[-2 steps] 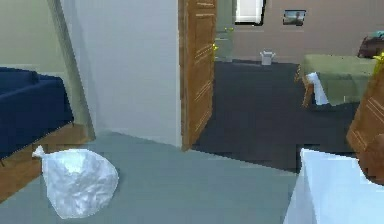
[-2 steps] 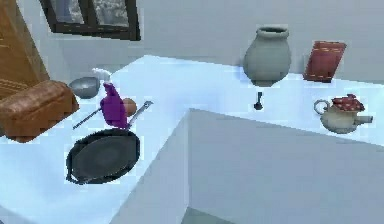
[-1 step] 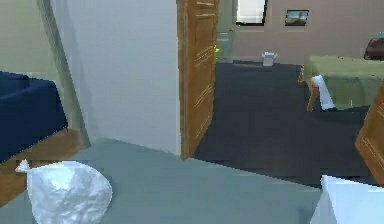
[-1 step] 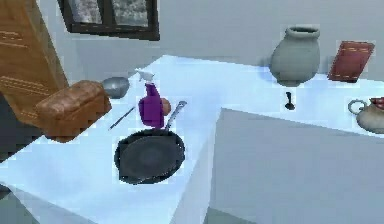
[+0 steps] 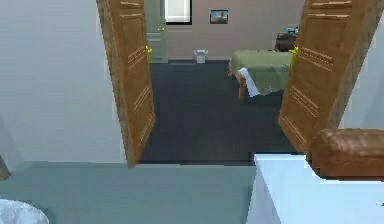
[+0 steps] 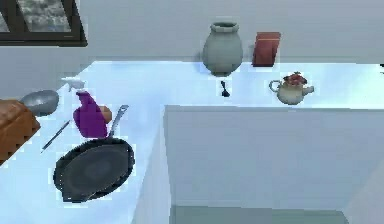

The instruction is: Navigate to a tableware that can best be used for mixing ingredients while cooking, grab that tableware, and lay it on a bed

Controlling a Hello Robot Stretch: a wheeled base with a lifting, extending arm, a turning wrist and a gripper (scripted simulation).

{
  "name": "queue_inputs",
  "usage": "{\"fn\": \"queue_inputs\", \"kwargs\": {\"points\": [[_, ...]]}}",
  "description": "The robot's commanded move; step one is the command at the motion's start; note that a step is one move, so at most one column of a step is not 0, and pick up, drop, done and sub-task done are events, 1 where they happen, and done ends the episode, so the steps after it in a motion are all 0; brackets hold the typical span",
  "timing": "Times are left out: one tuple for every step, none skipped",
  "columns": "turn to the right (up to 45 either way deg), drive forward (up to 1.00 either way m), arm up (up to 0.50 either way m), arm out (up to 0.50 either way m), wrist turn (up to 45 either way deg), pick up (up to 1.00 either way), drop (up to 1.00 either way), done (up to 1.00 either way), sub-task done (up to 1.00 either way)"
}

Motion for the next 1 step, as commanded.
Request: {"fn": "queue_inputs", "kwargs": {"points": [[0.0, 0.8, 0.0, 0.0, 0.0, 0.0, 0.0, 0.0, 0.0]]}}
